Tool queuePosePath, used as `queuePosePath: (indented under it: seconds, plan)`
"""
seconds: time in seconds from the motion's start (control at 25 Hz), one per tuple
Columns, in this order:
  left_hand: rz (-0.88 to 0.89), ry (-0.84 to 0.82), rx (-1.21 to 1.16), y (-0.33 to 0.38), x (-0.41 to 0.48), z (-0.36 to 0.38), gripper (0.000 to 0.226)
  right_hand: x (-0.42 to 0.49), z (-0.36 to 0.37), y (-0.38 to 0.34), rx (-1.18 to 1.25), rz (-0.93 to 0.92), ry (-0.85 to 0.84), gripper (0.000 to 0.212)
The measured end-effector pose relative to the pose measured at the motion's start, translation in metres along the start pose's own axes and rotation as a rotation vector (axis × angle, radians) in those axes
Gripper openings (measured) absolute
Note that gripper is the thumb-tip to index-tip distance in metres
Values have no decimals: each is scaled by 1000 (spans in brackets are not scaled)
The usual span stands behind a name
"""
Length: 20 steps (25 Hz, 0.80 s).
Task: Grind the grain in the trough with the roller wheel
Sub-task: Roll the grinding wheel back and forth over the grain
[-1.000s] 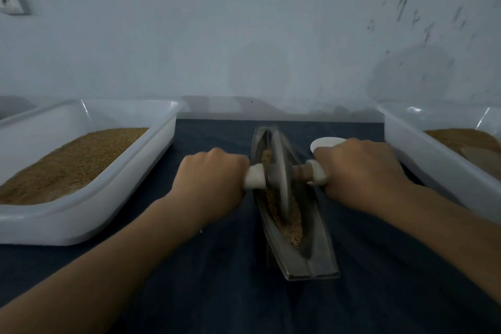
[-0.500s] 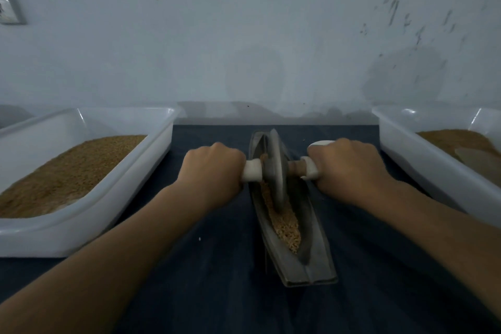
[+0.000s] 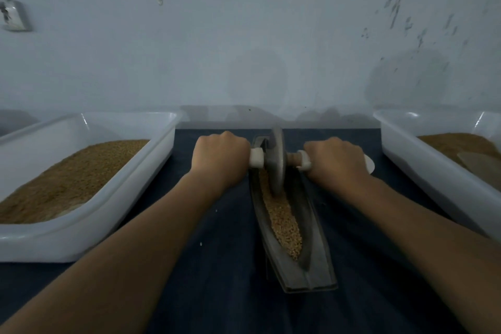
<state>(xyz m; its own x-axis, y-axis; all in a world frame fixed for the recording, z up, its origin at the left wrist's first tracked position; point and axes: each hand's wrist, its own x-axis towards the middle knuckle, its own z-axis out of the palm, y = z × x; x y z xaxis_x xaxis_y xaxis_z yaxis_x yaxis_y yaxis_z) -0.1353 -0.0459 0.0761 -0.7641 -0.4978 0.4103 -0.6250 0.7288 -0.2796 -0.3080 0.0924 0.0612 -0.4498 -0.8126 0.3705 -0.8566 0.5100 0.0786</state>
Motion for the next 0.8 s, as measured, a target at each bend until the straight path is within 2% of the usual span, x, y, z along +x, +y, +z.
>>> queuePosePath:
  seconds: [0.04, 0.16, 0.24, 0.32, 0.44, 0.48, 0.6, 0.72, 0.8]
  plan:
    - [27, 36, 22, 1, -13, -1, 6, -14, 3, 5, -16, -23, 13, 26]
    - [158, 172, 23, 1, -60, -4, 49, -64, 7, 19, -109, -143, 185, 40]
    - [149, 231, 17, 0, -65, -9, 66, -74, 2, 21, -139, -182, 262, 52]
    - [73, 121, 51, 4, -58, 0, 59, -63, 1, 12, -210, -138, 231, 52]
    - [-43, 55, -57, 0, -22, 16, 16, -13, -5, -6, -173, -80, 130, 35]
    - [-71, 15, -95, -1, -14, 17, 9, 0, -10, -10, -169, -78, 83, 31]
    - [-48, 31, -84, 0, -24, 12, 7, -4, -16, -4, -122, -104, 1, 33]
    - [115, 178, 3, 3, -62, 2, 44, -55, -9, 11, -102, -188, 89, 36]
    - [124, 219, 23, 4, -72, -9, 57, -70, -5, 18, -107, -212, 149, 32]
